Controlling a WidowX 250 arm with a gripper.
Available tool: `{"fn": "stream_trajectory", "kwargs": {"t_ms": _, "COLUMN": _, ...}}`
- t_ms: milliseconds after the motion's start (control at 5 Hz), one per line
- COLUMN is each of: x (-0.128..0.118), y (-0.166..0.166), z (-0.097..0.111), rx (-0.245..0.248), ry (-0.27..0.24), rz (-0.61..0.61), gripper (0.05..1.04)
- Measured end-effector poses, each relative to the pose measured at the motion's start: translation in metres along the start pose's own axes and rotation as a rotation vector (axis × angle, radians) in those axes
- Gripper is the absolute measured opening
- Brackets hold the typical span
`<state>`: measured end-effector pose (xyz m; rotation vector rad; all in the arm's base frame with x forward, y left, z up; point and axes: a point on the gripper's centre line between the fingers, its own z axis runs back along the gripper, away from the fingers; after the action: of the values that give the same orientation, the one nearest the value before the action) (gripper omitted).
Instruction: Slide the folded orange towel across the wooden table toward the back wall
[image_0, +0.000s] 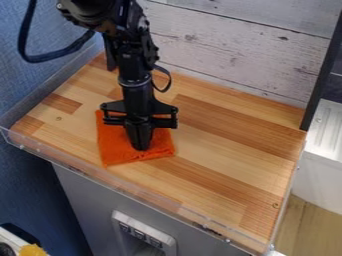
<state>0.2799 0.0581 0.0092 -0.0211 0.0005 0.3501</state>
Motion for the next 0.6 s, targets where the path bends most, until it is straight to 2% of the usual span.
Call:
{"fn": "stream_trajectory", "kwargs": {"t_ms": 400, "x": 0.031, "y": 0.007, "z": 0.0, "rx": -0.001, "ry": -0.033, "rz": -0.117, "gripper": 0.058}}
{"fn": "stream_trajectory", "kwargs": {"t_ms": 600, "x": 0.048, "y": 0.007, "z": 0.0, "rx": 0.008, "ry": -0.03, "rz": -0.177, "gripper": 0.058}}
